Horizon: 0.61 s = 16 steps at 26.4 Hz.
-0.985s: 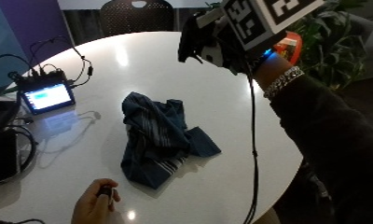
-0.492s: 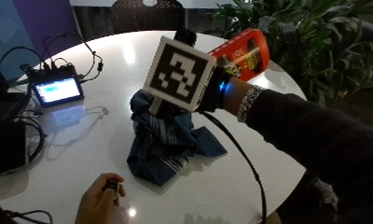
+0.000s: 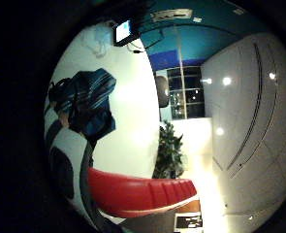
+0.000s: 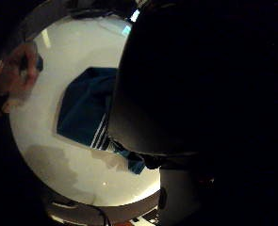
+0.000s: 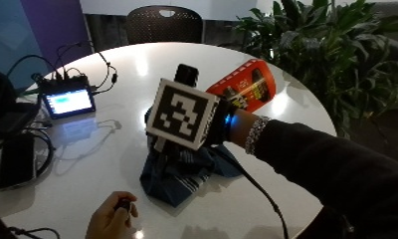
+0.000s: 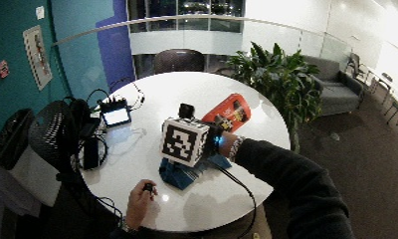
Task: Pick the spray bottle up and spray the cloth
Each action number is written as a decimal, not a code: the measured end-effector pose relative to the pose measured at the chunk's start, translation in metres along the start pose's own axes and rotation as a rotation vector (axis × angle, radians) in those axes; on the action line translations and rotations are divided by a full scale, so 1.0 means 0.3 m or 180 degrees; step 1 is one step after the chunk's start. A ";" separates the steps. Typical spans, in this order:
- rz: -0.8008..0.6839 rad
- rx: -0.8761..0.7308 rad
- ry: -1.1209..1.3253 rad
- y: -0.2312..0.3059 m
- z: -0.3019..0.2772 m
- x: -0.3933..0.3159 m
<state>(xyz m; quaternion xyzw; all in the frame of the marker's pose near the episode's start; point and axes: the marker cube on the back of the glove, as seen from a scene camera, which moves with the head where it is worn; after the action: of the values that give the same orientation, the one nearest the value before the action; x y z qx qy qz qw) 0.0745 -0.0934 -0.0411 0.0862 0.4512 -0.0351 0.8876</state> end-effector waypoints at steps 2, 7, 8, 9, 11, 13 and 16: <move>0.0234 0.0065 -0.0056 -0.011 -0.041 0.066; 0.0814 0.0664 -0.0389 -0.090 -0.143 0.218; 0.0892 0.0764 -0.0482 -0.100 -0.156 0.234; 0.0986 0.0785 -0.0588 -0.098 -0.166 0.251; 0.1250 0.0741 -0.0884 -0.081 -0.187 0.291; 0.1588 0.0899 -0.1425 -0.089 -0.220 0.320; 0.2047 0.1291 -0.2391 -0.128 -0.262 0.318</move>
<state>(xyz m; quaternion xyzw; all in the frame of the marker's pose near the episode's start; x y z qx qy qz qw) 0.0630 -0.1151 -0.1681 0.3714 0.0374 0.1237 0.9194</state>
